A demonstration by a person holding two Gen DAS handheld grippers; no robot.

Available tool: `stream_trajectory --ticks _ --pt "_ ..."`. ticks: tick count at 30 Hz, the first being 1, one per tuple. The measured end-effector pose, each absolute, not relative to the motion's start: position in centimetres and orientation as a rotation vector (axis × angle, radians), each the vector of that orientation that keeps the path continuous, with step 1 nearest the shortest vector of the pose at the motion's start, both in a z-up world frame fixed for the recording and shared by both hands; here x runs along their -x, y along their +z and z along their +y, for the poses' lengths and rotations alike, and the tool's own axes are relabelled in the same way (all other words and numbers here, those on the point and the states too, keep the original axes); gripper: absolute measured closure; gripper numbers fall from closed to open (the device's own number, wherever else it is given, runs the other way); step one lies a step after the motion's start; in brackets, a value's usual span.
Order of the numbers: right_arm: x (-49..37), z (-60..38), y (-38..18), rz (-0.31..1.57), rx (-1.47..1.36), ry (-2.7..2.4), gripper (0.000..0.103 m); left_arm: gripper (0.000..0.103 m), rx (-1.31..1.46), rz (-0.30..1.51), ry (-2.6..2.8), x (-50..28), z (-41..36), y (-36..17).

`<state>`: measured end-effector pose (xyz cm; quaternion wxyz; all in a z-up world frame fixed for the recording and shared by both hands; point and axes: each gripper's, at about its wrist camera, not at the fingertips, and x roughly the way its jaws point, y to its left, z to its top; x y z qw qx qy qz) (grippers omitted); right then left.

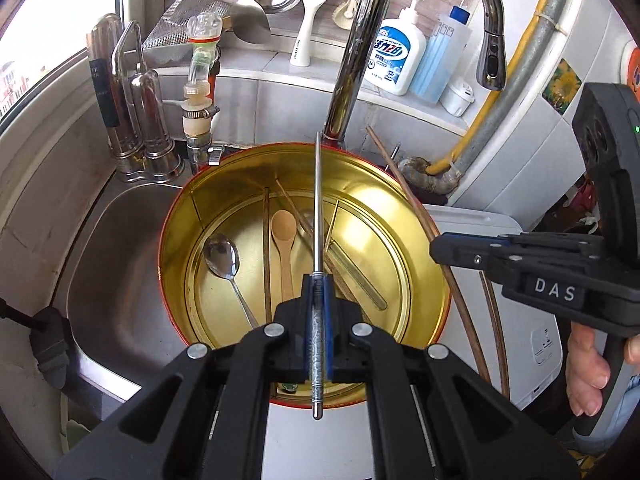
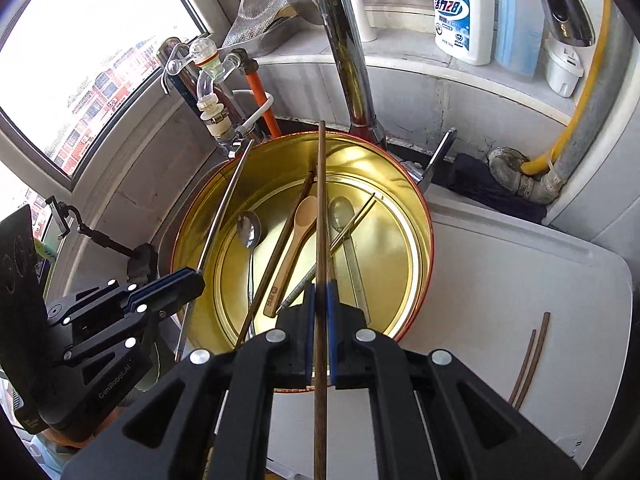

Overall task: Organize utensils
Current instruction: 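Carry the metal and wooden chopsticks over the tin with both tools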

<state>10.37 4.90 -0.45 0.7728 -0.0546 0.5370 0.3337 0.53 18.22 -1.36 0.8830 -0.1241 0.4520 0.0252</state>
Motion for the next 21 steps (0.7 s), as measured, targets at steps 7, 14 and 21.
stream_trajectory --ticks 7,14,21 --pt "-13.2 8.5 -2.5 1.241 0.098 0.736 0.097 0.098 0.294 0.975 0.051 -3.5 20.2 -3.6" --pt "-14.9 10.1 -4.0 1.267 0.108 0.734 0.097 0.098 0.308 1.006 0.054 -5.5 21.4 -5.3" --pt "-15.2 9.7 -4.2 1.247 0.095 0.710 0.055 0.064 0.232 1.017 0.106 -5.5 20.9 -5.7"
